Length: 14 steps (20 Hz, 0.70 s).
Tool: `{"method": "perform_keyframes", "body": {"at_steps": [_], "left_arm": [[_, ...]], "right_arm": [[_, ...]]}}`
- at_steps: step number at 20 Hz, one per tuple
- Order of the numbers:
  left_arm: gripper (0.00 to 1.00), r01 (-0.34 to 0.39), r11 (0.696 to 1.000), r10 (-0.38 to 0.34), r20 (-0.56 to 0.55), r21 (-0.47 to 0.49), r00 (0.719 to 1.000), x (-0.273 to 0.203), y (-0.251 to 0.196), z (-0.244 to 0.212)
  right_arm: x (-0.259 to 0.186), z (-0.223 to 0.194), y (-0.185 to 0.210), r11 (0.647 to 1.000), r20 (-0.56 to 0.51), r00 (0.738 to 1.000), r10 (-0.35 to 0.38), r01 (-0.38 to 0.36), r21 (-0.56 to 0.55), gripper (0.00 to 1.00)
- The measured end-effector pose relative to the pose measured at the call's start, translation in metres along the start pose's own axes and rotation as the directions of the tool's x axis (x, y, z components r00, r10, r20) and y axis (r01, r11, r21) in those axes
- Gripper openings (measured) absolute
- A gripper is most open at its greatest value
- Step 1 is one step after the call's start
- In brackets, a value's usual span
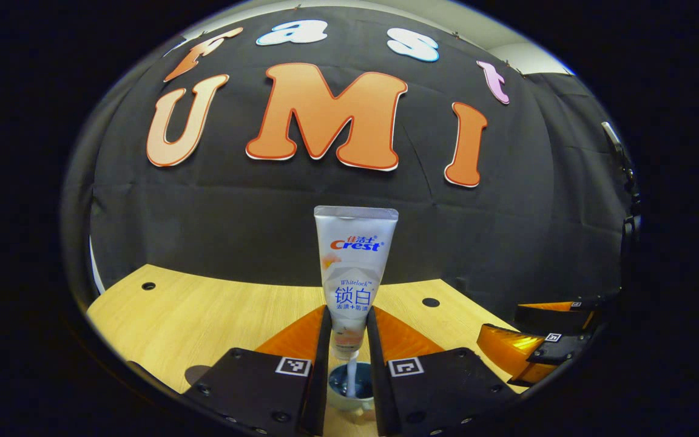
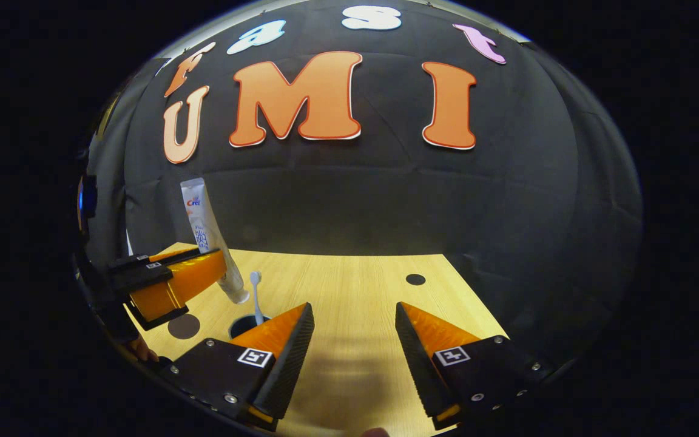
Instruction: Put the toothbrush and toothpaste on the desktop into the cup, then pick up the cup and place it on the coaster on the desktop.
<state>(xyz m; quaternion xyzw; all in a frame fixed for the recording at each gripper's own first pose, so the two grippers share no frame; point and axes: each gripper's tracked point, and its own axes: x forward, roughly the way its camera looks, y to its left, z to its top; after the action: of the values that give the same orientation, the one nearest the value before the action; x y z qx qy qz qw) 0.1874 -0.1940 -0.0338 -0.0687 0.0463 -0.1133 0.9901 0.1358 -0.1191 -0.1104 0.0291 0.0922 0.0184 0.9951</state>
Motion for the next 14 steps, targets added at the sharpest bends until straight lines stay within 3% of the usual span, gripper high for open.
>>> {"method": "perform_keyframes", "body": {"at_steps": [5,14], "left_arm": [[0.32,-0.024,1.0,0.023,-0.062,-0.005,0.998,0.001,-0.004,-0.034],[0.37,-0.034,0.999,0.03,-0.175,-0.02,0.984,0.003,0.004,-0.092]], "right_arm": [[-0.004,-0.015,-0.013,1.0,-0.03,0.999,-0.024,0.024,0.01,0.83],[-0.01,-0.029,-0.001,1.0,-0.069,0.997,-0.021,0.02,-0.007,0.83]]}}
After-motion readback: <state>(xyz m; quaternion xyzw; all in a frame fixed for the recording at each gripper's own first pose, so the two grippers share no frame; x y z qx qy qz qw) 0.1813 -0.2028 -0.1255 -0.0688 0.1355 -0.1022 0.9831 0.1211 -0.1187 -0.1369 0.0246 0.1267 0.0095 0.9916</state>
